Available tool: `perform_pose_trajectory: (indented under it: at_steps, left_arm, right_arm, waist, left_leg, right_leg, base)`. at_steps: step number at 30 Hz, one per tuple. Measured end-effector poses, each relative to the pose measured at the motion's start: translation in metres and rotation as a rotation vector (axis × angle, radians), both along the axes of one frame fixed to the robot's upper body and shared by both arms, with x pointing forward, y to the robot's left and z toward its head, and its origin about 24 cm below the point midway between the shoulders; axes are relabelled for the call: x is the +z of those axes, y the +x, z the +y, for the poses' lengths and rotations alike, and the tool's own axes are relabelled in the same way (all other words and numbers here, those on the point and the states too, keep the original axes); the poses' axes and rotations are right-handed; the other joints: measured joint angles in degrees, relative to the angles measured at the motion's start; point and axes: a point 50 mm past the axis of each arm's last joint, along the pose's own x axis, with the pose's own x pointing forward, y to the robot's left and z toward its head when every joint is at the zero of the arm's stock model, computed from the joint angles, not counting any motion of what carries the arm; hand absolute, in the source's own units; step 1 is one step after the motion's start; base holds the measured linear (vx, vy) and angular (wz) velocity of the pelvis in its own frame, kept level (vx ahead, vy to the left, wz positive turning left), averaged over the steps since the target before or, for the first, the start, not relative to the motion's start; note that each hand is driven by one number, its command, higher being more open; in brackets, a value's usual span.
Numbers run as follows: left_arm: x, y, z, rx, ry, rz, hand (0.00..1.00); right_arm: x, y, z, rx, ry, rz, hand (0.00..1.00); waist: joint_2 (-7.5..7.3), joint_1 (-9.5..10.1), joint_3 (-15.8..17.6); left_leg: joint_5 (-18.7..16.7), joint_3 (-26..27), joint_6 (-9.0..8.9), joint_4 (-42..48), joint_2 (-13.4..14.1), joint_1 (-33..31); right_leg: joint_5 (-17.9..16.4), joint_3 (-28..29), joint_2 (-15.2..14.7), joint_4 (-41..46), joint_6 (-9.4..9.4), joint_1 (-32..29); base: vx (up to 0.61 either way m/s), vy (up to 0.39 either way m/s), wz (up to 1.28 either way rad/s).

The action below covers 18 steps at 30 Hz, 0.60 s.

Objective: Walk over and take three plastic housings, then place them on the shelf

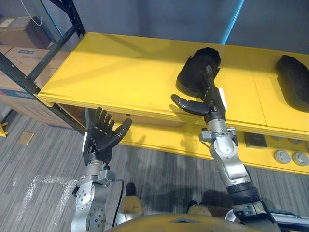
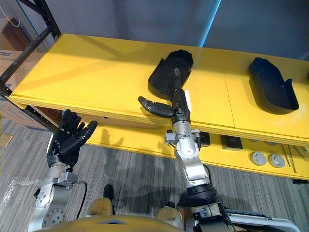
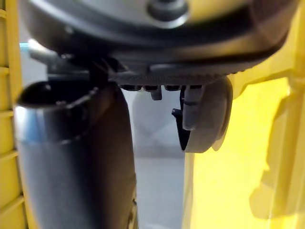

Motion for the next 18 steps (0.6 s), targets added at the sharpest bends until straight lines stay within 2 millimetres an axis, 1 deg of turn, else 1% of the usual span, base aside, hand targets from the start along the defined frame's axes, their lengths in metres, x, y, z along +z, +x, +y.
perform_pose_trajectory:
  at_steps: [2,3,4,6,7,8,10,11,12,13,14,16,17,18]
  left_arm:
    - [-0.001,-0.002,0.003,0.011,0.004,0.005,1.0]
    - [-0.001,-0.003,0.006,0.023,0.008,0.008,1.0]
    - [-0.001,-0.004,0.007,0.027,0.01,0.009,1.0]
    - [0.001,-0.001,0.006,0.019,0.01,-0.002,1.0]
    - [0.002,0.0,0.005,0.012,0.011,-0.012,1.0]
    - [0.003,0.0,0.005,0.011,0.011,-0.015,1.0]
    - [0.006,0.001,0.002,-0.005,0.01,-0.032,1.0]
    - [0.006,0.001,0.001,-0.01,0.009,-0.034,1.0]
    - [0.006,0.002,-0.002,-0.022,0.005,-0.035,1.0]
    - [0.006,0.003,-0.003,-0.028,0.002,-0.034,1.0]
    - [0.006,0.004,-0.007,-0.045,-0.003,-0.034,1.0]
    - [0.006,0.004,-0.011,-0.06,-0.008,-0.032,1.0]
    - [0.005,0.004,-0.013,-0.073,-0.012,-0.025,1.0]
    - [0.004,0.004,-0.013,-0.074,-0.011,-0.021,1.0]
  right_arm:
    - [0.011,-0.014,-0.002,0.021,-0.011,-0.054,1.0]
    - [0.019,-0.019,0.0,0.052,-0.015,-0.088,1.0]
    - [0.023,-0.02,0.002,0.069,-0.018,-0.107,1.0]
    - [0.038,-0.026,0.009,0.166,0.008,-0.17,1.0]
    - [0.045,-0.029,0.016,0.236,0.021,-0.204,1.0]
    - [0.048,-0.029,0.021,0.271,0.016,-0.218,1.0]
    - [0.057,-0.028,0.045,0.403,-0.012,-0.253,1.0]
    - [0.059,-0.028,0.052,0.435,-0.016,-0.256,1.0]
    - [0.061,-0.027,0.065,0.494,-0.024,-0.258,1.0]
    - [0.061,-0.026,0.071,0.521,-0.03,-0.255,1.0]
    - [0.061,-0.023,0.082,0.557,-0.036,-0.245,1.0]
    - [0.058,-0.014,0.094,0.581,-0.037,-0.212,1.0]
    - [0.051,-0.002,0.1,0.559,-0.026,-0.162,1.0]
    - [0.049,0.003,0.102,0.546,-0.021,-0.141,1.0]
  waist:
    - [-0.22,-0.11,0.5]
    - [-0.47,-0.33,0.6]
    - [-0.59,-0.48,0.7]
    - [-0.91,-0.53,0.8]
    - [-1.04,-0.5,0.7]
    - [-1.11,-0.49,0.7]
    - [-1.21,-0.16,0.7]
    - [-1.22,-0.04,0.7]
    - [-1.25,0.34,0.7]
    - [-1.27,0.66,0.6]
    - [-1.29,1.38,0.6]
    - [-1.38,2.19,0.6]
    - [-1.37,3.07,0.6]
    - [-1.38,3.26,0.6]
  left_leg:
    - [0.0,0.2,-0.04,0.0,0.0,0.0]
    - [-0.1,0.5,-0.12,0.0,0.1,0.2]
    - [-0.1,0.7,-0.13,0.0,0.1,0.4]
    - [-0.3,1.0,-0.21,0.0,0.2,0.6]
    - [-0.3,1.0,-0.28,0.0,0.2,0.6]
    - [-0.3,1.0,-0.3,0.0,0.3,0.7]
    - [-0.3,1.0,-0.31,0.0,0.3,0.7]
    - [-0.3,0.9,-0.31,0.0,0.3,0.7]
    - [-0.3,0.8,-0.31,0.0,0.3,0.8]
    - [-0.3,0.7,-0.31,0.0,0.2,0.8]
    - [-0.3,0.5,-0.3,0.0,0.2,0.9]
    - [-0.3,-0.1,-0.26,0.0,0.1,0.9]
    - [-0.1,-1.0,-0.17,-0.1,0.0,0.9]
    - [-0.1,-1.3,-0.15,-0.2,-0.1,0.9]
  right_leg:
    - [0.0,0.1,0.0,0.0,0.0,-0.1]
    - [0.0,0.5,0.0,0.0,0.0,-0.1]
    - [0.0,0.7,0.0,0.0,0.01,-0.2]
    - [0.0,0.9,0.0,0.0,0.02,-0.1]
    - [0.0,0.9,0.1,0.0,0.01,-0.1]
    - [0.0,0.9,0.1,0.0,0.01,0.0]
    - [0.0,1.0,0.2,0.0,0.01,0.2]
    - [0.0,0.9,0.2,0.0,0.0,0.3]
    - [0.0,0.8,0.2,0.0,0.0,0.5]
    - [0.0,0.7,0.2,0.0,0.0,0.6]
    - [0.0,0.4,0.2,0.0,0.0,1.0]
    - [0.0,-0.1,0.2,0.0,0.0,1.4]
    - [0.0,-0.9,0.1,0.0,0.0,2.0]
    - [0.0,-1.2,0.1,0.0,0.0,2.0]
  base:
    - [-0.01,-0.003,-0.06]
    - [0.02,-0.003,-0.12]
    - [0.02,-0.005,-0.15]
    - [0.02,-0.009,-0.08]
    - [0.0,0.0,0.0]
    - [0.0,0.0,0.0]
    - [0.0,0.0,0.0]
    - [0.01,-0.006,0.07]
    - [0.0,-0.003,0.07]
    - [0.0,-0.005,0.09]
    - [-0.01,-0.009,0.1]
    - [-0.02,-0.011,0.18]
    - [-0.02,-0.009,0.24]
    - [-0.05,-0.012,0.24]
